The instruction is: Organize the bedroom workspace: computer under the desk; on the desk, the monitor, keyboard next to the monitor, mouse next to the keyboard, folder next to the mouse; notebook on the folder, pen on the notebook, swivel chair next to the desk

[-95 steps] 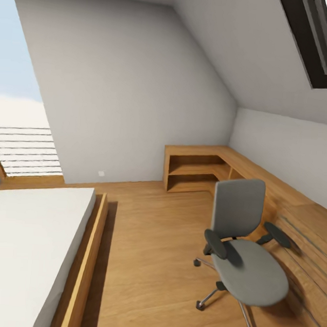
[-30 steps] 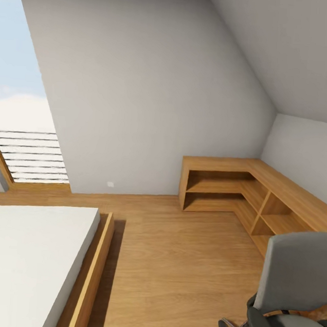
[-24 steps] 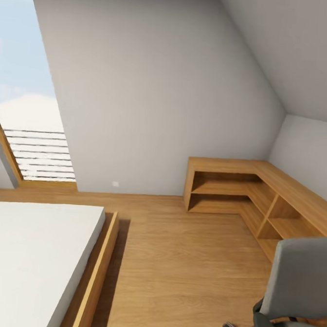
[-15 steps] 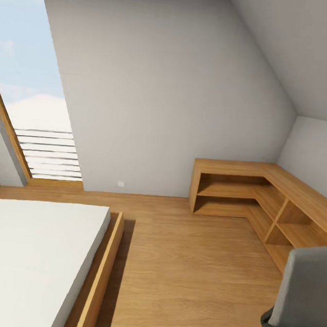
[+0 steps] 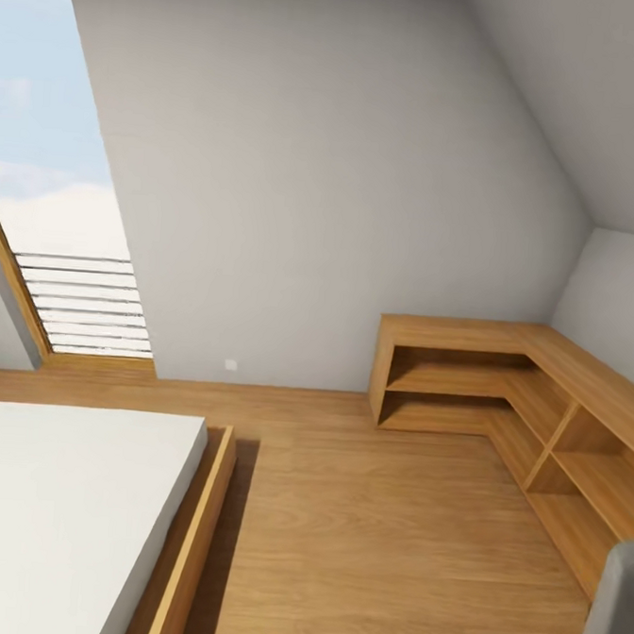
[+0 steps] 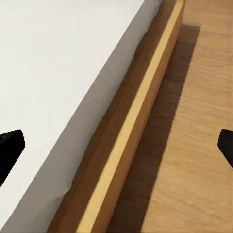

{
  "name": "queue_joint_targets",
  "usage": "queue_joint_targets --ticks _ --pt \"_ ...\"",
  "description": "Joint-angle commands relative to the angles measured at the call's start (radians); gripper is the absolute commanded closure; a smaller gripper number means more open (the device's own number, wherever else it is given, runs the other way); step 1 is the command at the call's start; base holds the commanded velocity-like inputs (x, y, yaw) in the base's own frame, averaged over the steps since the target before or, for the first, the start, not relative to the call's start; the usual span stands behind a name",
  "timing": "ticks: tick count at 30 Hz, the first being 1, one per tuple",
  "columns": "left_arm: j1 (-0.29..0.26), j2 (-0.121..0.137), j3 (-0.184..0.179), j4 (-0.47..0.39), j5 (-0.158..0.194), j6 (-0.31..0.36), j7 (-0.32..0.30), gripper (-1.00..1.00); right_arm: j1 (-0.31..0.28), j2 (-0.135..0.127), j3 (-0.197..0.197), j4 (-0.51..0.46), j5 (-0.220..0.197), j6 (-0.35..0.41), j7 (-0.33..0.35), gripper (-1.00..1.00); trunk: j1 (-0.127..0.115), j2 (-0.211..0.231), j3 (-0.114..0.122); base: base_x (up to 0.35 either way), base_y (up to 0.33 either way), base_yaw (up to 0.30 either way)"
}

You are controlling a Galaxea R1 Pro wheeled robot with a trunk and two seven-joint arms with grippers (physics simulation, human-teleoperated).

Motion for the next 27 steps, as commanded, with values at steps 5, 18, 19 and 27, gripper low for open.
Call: queue_joint_targets --ticks 5,18,19,27 --pt "-0.001 0.000 -0.009 0.000 0.000 -0.002 0.009 -1.00 -0.001 0.001 0.008 0.002 0.002 -0.002 -0.010 -1.00 0.001 -0.002 -0.002 0.329 0.000 0.000" --pt "-0.001 0.001 -0.007 0.000 0.000 -0.001 0.011 -1.00 -0.001 0.002 0.009 0.003 0.002 -0.002 -0.010 -1.00 0.001 -0.002 -0.002 0.329 0.000 0.000" --pt "-0.001 0.001 -0.007 0.000 0.000 -0.001 0.011 -1.00 -0.001 0.002 0.009 0.003 0.002 -0.002 -0.010 -1.00 0.001 -0.002 -0.002 0.329 0.000 0.000" --pt "-0.001 0.001 -0.007 0.000 0.000 0.000 0.011 -1.00 -0.001 0.002 0.008 0.002 0.002 -0.002 -0.010 -1.00 0.001 -0.002 -0.002 0.329 0.000 0.000"
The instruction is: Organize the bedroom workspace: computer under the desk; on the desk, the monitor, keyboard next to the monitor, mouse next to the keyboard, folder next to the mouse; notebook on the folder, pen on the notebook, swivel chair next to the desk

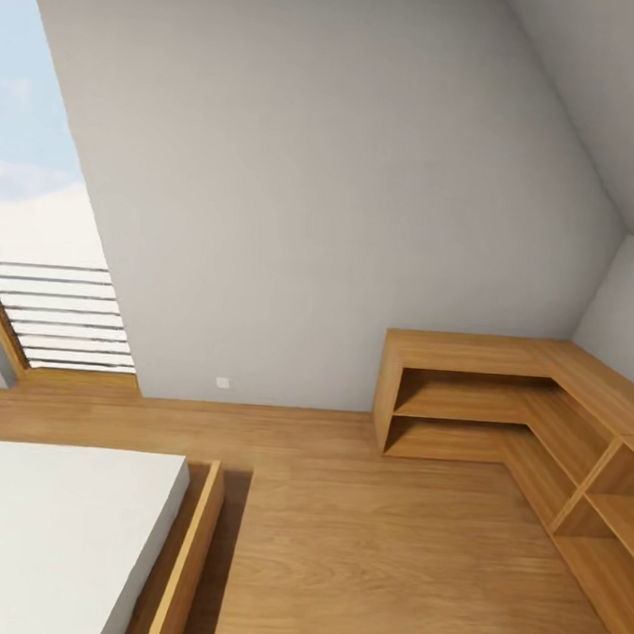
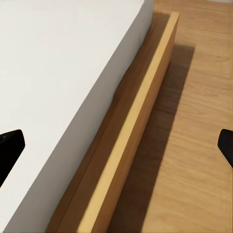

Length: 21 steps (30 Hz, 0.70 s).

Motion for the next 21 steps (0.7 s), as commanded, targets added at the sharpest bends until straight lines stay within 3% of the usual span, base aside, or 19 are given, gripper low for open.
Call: queue_joint_targets --ticks 1,21 --pt "-0.001 0.000 -0.009 0.000 0.000 -0.002 0.010 -1.00 -0.001 0.001 0.008 0.002 0.002 -0.002 -0.010 -1.00 0.001 -0.002 -0.002 0.329 0.000 0.000" --pt "-0.001 0.000 -0.009 0.000 0.000 -0.002 0.011 -1.00 -0.001 0.001 0.009 0.002 0.002 -0.002 -0.010 -1.00 0.001 -0.002 -0.002 0.329 -0.045 0.000"
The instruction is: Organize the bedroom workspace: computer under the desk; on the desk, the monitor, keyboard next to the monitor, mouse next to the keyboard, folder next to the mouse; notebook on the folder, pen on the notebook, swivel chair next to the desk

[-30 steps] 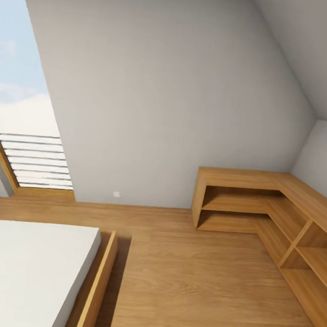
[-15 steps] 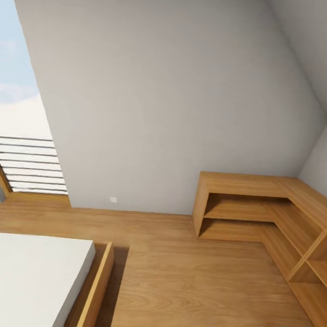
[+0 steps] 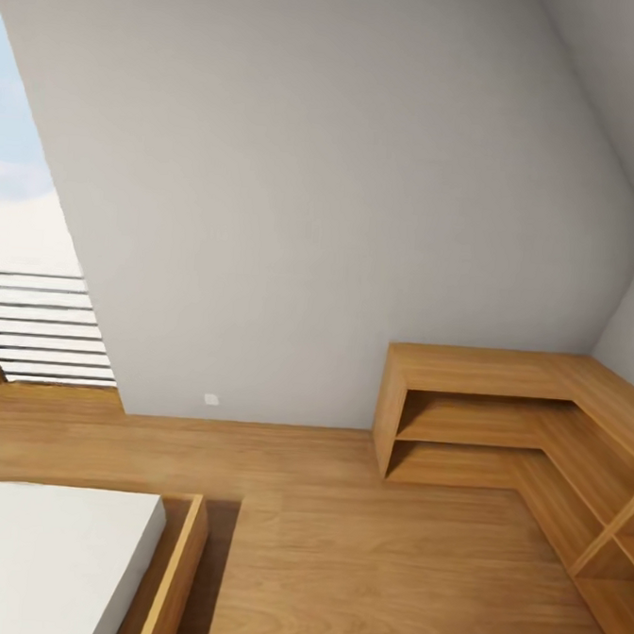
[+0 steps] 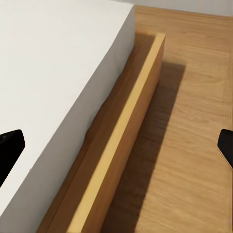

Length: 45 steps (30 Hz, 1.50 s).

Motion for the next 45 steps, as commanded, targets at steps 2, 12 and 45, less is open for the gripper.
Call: queue_joint_targets --ticks 2,12,45 --pt "-0.001 0.000 -0.009 0.000 0.000 -0.002 0.010 -1.00 -0.001 0.001 0.008 0.002 0.002 -0.002 -0.010 -1.00 0.001 -0.002 -0.002 0.329 -0.074 0.000" --pt "-0.001 0.000 -0.009 0.000 0.000 0.006 0.010 -1.00 -0.001 0.001 0.008 0.003 0.002 -0.002 -0.010 -1.00 0.001 -0.002 -0.002 0.329 -0.070 0.000" --pt "-0.001 0.001 -0.011 -0.001 -0.001 0.148 0.008 -1.00 -0.001 -0.002 0.009 0.002 0.005 -0.002 -0.006 -1.00 0.001 -0.002 -0.002 0.229 -0.003 -0.186"
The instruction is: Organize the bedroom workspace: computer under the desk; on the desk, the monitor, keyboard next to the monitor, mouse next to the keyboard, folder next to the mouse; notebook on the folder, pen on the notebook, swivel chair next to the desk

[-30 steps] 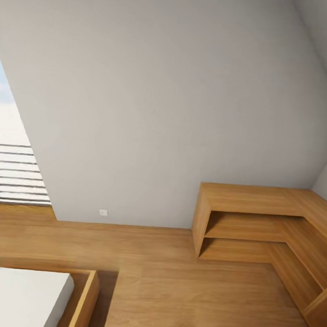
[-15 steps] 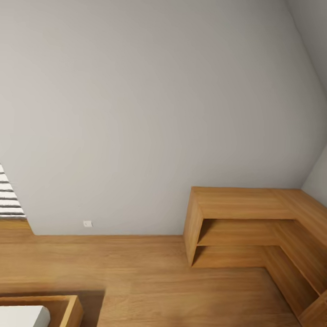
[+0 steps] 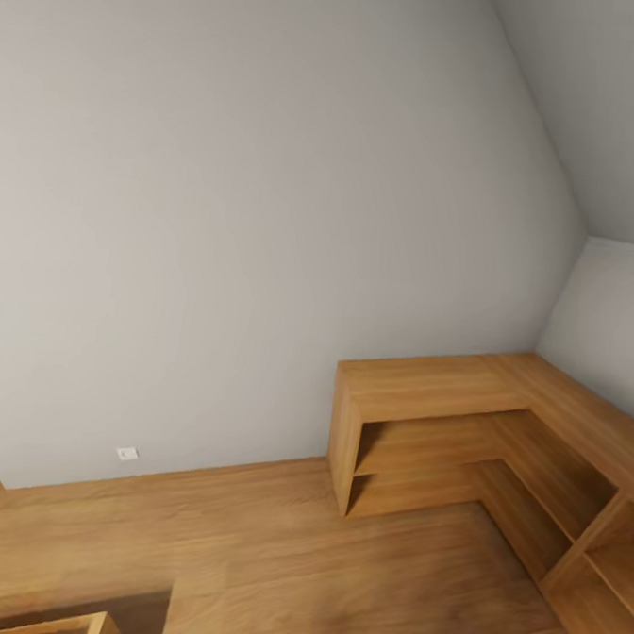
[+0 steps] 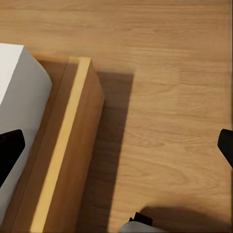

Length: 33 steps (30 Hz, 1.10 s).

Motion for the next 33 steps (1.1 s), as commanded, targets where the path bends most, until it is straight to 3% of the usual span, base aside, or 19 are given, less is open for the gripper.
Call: queue_joint_targets --ticks 1,6,19,33 --pt "-0.001 0.000 -0.009 0.000 0.001 0.000 0.009 -1.00 -0.001 0.001 0.008 0.002 0.002 -0.002 -0.010 -1.00 0.001 -0.002 -0.002 0.001 0.000 -0.259" --pt "-0.001 0.000 -0.010 0.000 0.001 0.007 0.010 -1.00 -0.001 0.001 0.008 0.002 0.002 -0.002 -0.010 -1.00 0.001 -0.002 -0.002 0.018 0.000 -0.259" --pt "-0.001 0.000 -0.009 -0.001 0.001 0.021 0.010 -1.00 -0.001 0.001 0.008 0.002 0.002 -0.002 -0.010 -1.00 0.001 -0.002 -0.002 0.271 0.000 -0.259" --pt "-0.001 0.000 -0.008 -0.001 0.000 0.021 0.010 -1.00 -0.001 0.001 0.008 0.002 0.002 -0.002 -0.010 -1.00 0.001 -0.002 -0.002 0.030 0.000 -0.259"
